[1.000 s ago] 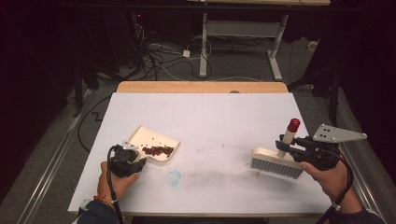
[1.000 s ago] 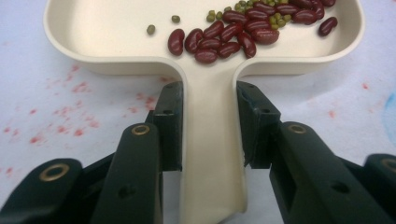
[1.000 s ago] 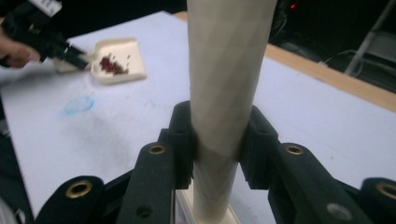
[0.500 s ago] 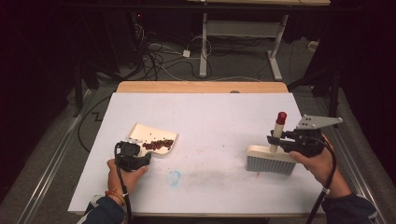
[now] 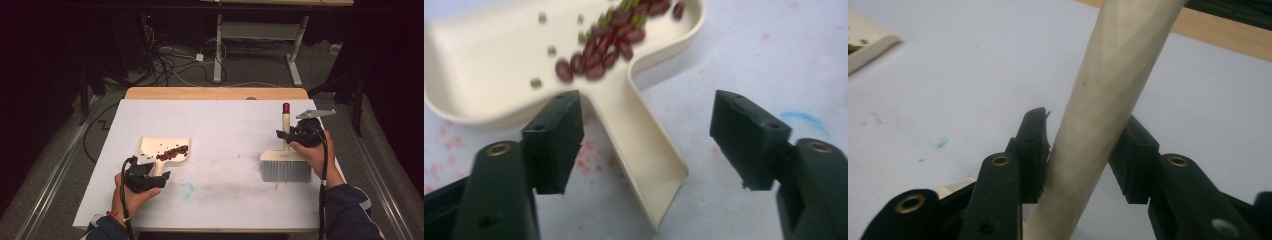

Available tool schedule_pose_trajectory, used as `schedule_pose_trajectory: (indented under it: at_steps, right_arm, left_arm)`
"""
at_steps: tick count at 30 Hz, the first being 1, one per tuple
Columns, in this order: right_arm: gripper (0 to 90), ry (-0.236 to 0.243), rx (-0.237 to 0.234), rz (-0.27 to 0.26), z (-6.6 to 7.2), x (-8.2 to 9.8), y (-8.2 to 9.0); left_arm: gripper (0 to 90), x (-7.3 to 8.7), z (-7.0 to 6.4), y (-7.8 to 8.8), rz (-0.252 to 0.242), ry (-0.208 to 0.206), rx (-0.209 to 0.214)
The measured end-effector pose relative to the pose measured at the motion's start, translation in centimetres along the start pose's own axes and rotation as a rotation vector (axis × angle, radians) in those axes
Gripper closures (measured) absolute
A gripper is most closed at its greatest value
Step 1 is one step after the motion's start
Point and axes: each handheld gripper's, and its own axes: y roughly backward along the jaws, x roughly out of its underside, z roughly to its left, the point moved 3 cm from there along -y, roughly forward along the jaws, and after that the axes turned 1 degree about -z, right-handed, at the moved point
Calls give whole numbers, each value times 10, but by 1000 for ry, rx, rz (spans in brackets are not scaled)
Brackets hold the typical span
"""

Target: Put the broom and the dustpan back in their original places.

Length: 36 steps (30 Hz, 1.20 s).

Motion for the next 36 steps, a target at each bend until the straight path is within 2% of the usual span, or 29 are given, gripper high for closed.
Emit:
schedule_pose_trajectory:
  at_steps: [2, 4, 7, 9, 12, 14, 18, 20, 29, 30, 34, 36]
  right_arm:
    - [615, -20, 34, 15, -5, 1, -6]
    - [608, -34, 45, 13, -8, 2, -11]
    - [594, -29, 96, 37, -10, 4, -19]
    - [581, -46, 113, 40, -12, 5, -22]
    - [540, -56, 153, 29, -14, 5, -24]
    - [536, -66, 146, 6, -15, 5, -23]
    - [511, -51, 153, -20, -12, 3, -22]
    - [497, -46, 167, -43, -10, 2, -21]
    - [436, -7, 157, -129, -2, -5, -14]
    - [424, -6, 150, -136, -1, -5, -13]
    - [352, -7, 174, -169, 1, -8, -9]
    - [276, -8, 206, -182, 3, -9, -6]
  left_arm:
    - [232, 2, 0, 8, -58, -45, -15]
    - [217, 6, 1, 14, -98, -77, -22]
    - [197, 11, 4, 20, -122, -98, -25]
    - [197, 14, 6, 22, -131, -101, -20]
    - [194, 17, 6, 23, -135, -121, -26]
    - [195, 17, 4, 23, -136, -129, -21]
    - [197, 19, 0, 21, -128, -159, -14]
    - [197, 19, -1, 21, -125, -164, -14]
    - [197, 20, -3, 19, -115, -184, -19]
    - [197, 20, -4, 18, -112, -186, -20]
    - [197, 20, -6, 16, -93, -205, -19]
    - [197, 19, -8, 16, -96, -212, -13]
